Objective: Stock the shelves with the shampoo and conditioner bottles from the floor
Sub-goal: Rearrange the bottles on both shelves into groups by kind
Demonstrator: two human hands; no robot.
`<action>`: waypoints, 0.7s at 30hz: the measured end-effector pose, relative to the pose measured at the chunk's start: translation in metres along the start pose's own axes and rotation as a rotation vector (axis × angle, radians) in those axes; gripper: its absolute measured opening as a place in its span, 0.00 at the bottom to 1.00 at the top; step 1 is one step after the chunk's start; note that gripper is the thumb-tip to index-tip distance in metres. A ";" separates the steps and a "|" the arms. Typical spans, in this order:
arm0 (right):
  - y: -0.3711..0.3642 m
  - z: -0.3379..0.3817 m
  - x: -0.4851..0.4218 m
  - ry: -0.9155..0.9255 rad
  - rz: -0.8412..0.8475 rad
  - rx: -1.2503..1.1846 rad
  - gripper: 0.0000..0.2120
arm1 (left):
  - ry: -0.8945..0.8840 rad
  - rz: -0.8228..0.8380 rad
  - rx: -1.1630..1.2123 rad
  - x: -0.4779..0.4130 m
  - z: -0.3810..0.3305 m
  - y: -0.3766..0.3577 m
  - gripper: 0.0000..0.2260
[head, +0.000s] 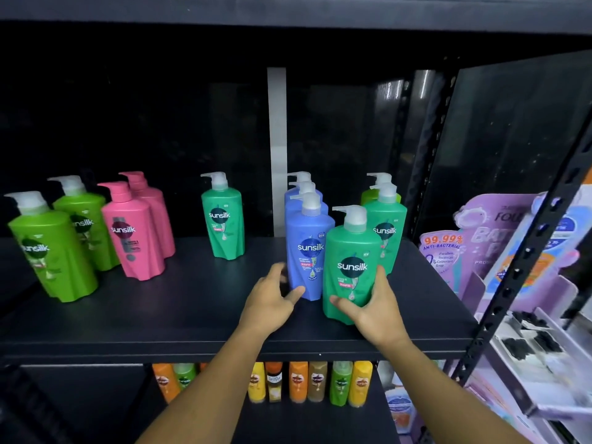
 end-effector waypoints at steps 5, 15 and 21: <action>-0.006 0.007 0.010 0.069 0.073 0.110 0.29 | -0.003 -0.177 0.123 0.006 -0.005 0.009 0.15; -0.012 0.013 0.019 0.186 0.209 0.301 0.36 | -0.183 -0.033 0.273 0.039 -0.029 0.013 0.09; -0.019 0.018 0.024 0.336 0.241 0.432 0.35 | -0.209 0.055 0.320 0.052 -0.035 0.020 0.29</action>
Point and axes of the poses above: each hand's wrist, its own x-axis away from the middle knuckle, its own y-axis out of the back of the hand, z = x × y, the point moved 3 cm from there along -x, towards the middle knuckle, and after that the axes turned 12 degrees about -y, right-handed, at the moved point
